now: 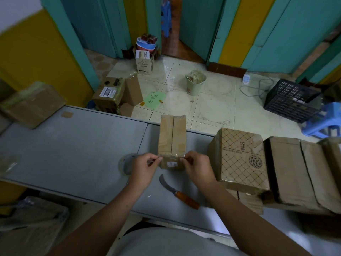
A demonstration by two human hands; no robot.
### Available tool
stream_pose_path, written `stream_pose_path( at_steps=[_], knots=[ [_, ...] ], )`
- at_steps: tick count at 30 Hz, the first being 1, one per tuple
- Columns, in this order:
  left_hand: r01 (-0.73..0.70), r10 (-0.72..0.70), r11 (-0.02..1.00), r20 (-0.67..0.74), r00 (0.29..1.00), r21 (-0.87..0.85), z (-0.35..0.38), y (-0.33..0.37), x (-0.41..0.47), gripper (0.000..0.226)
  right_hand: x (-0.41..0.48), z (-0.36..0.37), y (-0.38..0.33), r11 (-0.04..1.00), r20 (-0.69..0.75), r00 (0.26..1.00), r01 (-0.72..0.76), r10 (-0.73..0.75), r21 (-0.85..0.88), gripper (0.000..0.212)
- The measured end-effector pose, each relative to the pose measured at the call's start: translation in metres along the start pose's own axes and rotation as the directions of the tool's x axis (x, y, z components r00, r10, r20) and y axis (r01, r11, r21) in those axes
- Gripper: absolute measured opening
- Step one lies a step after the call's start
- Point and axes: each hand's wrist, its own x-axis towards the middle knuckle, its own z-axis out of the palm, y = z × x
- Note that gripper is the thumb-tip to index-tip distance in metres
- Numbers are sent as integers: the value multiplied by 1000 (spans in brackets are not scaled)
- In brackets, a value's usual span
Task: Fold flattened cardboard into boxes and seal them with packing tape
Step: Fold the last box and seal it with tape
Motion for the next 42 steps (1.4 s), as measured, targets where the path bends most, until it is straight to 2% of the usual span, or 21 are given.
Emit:
stream_pose_path(
  at_steps=[6,11,15,20,23,27,31,36,42],
  knots=[
    [35,-31,995,51,998,-96,3,9,-6,10,-4,-4,7,993,26,994,-110,109,44,10],
    [100,-99,989,7,995,-105,2,5,-6,10,-3,-4,2,997,72,995,-67,69,-30,13],
    [92,-92,991,1,996,-102,4,5,-4,13,3,-6,-1,991,87,992,-80,89,-105,23],
    [63,-64,996,-14,998,-68,10,12,-6,12,-3,-5,2,988,75,989,-117,125,-100,24],
    [65,-57,990,73,996,-124,4,6,-7,15,-3,-7,1,987,71,989,-124,132,-101,24],
    [6,14,994,185,983,-107,-9,-10,-3,26,-3,-6,2,988,67,988,-135,140,-75,24],
    [26,0,993,225,974,-113,-16,-14,6,35,-3,-4,3,989,52,989,-135,138,-53,22],
    [-28,37,999,287,957,-34,-23,-18,22,26,-2,-5,4,990,57,989,-135,138,-51,21],
    [-42,39,999,272,962,5,-23,-11,23,29,-3,-6,4,991,61,989,-129,132,-45,19]
  ],
)
